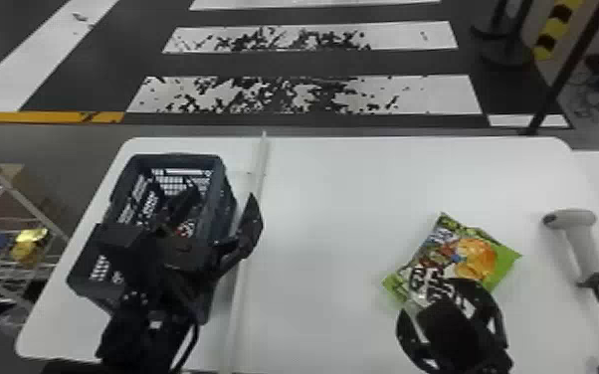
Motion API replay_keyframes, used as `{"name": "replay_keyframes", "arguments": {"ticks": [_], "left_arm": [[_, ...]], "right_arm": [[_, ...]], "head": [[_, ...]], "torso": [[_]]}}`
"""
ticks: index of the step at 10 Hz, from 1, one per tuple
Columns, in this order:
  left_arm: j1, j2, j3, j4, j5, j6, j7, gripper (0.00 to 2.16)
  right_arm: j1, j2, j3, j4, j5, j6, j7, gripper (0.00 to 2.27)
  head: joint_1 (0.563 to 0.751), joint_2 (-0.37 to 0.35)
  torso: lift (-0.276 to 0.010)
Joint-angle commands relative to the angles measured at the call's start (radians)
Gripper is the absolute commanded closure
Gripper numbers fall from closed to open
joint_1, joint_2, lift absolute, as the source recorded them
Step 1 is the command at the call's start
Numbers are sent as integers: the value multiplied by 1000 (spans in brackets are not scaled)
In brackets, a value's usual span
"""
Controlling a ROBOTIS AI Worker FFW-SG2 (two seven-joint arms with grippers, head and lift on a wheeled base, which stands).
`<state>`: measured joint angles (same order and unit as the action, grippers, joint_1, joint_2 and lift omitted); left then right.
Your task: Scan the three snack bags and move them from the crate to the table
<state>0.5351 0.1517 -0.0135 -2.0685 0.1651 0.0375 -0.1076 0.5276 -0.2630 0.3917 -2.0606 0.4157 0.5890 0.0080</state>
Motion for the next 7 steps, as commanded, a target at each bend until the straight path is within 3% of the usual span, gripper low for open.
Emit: {"name": "replay_keyframes", "arguments": {"ticks": [1, 3, 5, 6, 7], "left_arm": [[0, 2, 3, -2, 10, -1, -4, 36], [0, 3, 1, -7, 10, -1, -7, 36], [-9, 3, -8, -2, 11, 2, -23, 36], [-10, 5, -10, -2, 14, 2, -32, 36], [-10, 5, -11, -1, 14, 5, -32, 36]], "right_arm": [[-32, -7, 45, 76, 55, 2, -33, 97], [-81, -25, 84, 158, 90, -7, -108, 97], [-121, -38, 133, 208, 146, 110, -192, 201], [-133, -39, 147, 208, 149, 168, -204, 535], [-143, -38, 162, 209, 167, 205, -220, 1781]], "head": [[695, 106], [695, 99], [695, 81], [695, 51], [695, 28]], "torso": [[-62], [-62], [-62], [-62], [-62]]}}
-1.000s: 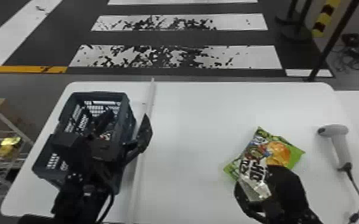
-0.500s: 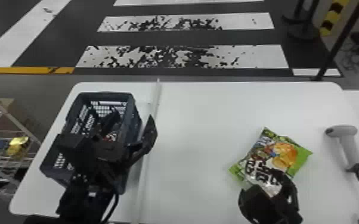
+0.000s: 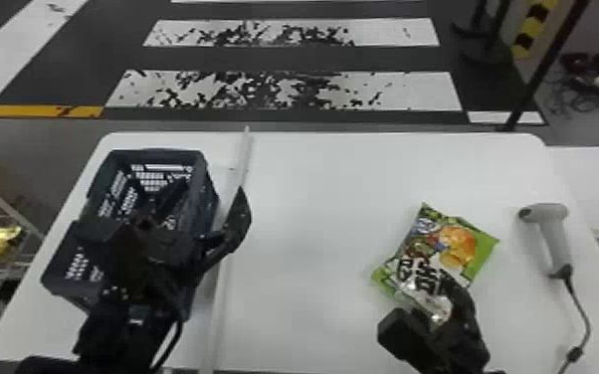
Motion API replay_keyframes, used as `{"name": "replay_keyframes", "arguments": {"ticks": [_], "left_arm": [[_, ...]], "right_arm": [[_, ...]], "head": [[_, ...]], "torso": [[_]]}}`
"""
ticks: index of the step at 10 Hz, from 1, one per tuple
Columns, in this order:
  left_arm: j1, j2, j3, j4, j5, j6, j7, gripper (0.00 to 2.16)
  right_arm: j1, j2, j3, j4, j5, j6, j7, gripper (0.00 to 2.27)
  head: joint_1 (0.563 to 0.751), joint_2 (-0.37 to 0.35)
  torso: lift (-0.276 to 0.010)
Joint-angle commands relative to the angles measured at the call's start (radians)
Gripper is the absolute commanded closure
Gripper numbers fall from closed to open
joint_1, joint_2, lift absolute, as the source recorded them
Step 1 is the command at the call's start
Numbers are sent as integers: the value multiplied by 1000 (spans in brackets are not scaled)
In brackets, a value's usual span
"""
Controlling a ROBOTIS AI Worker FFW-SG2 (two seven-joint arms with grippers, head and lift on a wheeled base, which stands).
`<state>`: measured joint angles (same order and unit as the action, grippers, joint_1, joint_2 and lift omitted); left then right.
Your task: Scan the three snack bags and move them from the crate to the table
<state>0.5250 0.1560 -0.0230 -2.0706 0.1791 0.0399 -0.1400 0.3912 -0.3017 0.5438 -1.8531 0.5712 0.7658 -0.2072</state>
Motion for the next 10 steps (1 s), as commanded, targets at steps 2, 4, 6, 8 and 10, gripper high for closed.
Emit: {"name": "replay_keyframes", "arguments": {"ticks": [2, 4, 6, 8, 10], "left_arm": [[0, 0, -2, 4, 5, 2, -9, 36], [-2, 0, -5, 10, 5, 2, -13, 36], [0, 0, -5, 13, 7, -1, -15, 36], [-2, 2, -6, 13, 7, -1, -15, 36], [-3, 0, -25, 13, 5, -4, -12, 36]], "right_arm": [[-20, -4, 16, 3, 18, 16, -11, 2243], [-11, -8, -2, 0, -7, -49, -31, 2243], [34, -7, -114, -48, -163, -223, -28, 2243], [109, 29, -274, -146, -438, -460, 45, 2243], [155, 171, -513, -196, -878, -582, 273, 2243]], "head": [[695, 9], [695, 8], [695, 13], [695, 20], [695, 38]], "torso": [[-62], [-62], [-62], [-62], [-62]]}}
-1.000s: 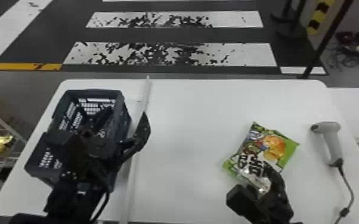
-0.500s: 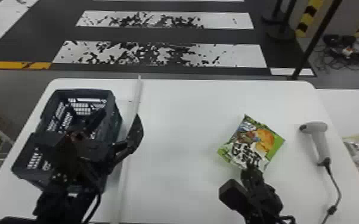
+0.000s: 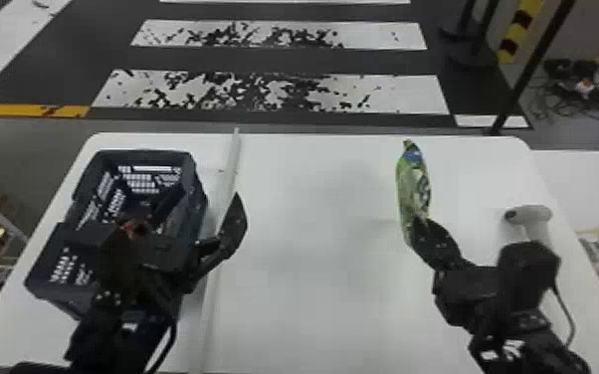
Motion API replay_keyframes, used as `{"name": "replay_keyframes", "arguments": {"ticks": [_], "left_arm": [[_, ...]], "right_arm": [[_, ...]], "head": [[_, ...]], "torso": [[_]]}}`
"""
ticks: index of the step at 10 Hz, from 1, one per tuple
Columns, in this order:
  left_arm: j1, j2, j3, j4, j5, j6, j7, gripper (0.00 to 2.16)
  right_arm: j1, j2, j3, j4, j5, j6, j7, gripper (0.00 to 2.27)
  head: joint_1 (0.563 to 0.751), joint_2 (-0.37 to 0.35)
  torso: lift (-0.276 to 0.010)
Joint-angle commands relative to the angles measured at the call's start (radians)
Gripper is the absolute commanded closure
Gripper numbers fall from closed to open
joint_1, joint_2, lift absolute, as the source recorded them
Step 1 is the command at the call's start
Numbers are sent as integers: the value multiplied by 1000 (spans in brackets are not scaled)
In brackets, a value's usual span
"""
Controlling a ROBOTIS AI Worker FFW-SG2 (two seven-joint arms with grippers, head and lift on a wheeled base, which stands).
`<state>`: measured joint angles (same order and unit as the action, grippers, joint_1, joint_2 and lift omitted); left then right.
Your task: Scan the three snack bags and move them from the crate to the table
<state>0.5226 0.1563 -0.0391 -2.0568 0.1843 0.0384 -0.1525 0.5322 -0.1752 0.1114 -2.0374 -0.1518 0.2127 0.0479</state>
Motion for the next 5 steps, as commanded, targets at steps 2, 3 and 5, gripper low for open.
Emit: {"name": "replay_keyframes", "arguments": {"ticks": [2, 3, 5], "left_arm": [[-3, -1, -13, 1, 0, -5, 2, 36], [-3, -1, -15, 3, 0, -5, 4, 36], [-6, 2, -16, 9, 0, -5, 2, 36]], "right_arm": [[28, 126, -217, 14, -405, -26, 145, 2243], [29, 140, -268, 60, -528, -2, 175, 2243], [28, 160, -334, 146, -680, 47, 201, 2243]], "head": [[695, -4], [695, -42], [695, -81]], "torso": [[-62], [-62], [-62]]}}
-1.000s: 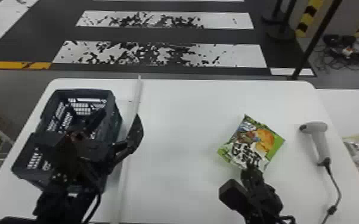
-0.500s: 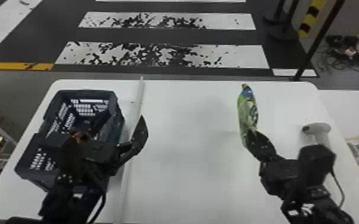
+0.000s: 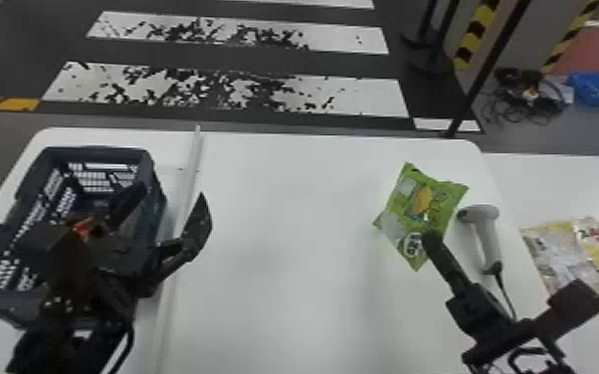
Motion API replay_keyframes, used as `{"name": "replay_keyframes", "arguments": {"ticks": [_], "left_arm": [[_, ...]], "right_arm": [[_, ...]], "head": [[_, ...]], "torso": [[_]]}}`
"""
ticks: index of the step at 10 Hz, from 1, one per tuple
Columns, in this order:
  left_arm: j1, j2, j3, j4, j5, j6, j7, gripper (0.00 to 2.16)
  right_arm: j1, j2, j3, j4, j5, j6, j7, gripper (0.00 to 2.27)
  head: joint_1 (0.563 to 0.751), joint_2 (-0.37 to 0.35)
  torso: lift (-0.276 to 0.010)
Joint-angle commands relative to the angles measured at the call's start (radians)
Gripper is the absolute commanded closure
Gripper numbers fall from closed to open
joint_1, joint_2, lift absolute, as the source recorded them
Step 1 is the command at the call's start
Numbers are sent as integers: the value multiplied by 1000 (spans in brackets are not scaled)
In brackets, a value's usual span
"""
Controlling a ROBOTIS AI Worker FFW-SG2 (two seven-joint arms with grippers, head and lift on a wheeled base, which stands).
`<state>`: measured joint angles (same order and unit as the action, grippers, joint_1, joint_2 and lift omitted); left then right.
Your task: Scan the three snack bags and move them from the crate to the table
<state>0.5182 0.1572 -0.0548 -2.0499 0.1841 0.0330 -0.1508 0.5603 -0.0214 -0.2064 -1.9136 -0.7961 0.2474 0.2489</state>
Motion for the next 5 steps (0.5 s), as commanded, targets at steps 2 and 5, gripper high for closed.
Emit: {"name": "replay_keyframes", "arguments": {"ticks": [2, 5], "left_arm": [[-7, -1, -8, 4, 0, 3, -1, 36], [-7, -1, -11, 4, 0, 3, -1, 36]], "right_arm": [[21, 21, -25, 18, -55, 68, -53, 2132], [76, 21, 38, -5, -23, -3, -197, -2]], "head": [[695, -120], [695, -128]], "torso": [[-62], [-62]]}}
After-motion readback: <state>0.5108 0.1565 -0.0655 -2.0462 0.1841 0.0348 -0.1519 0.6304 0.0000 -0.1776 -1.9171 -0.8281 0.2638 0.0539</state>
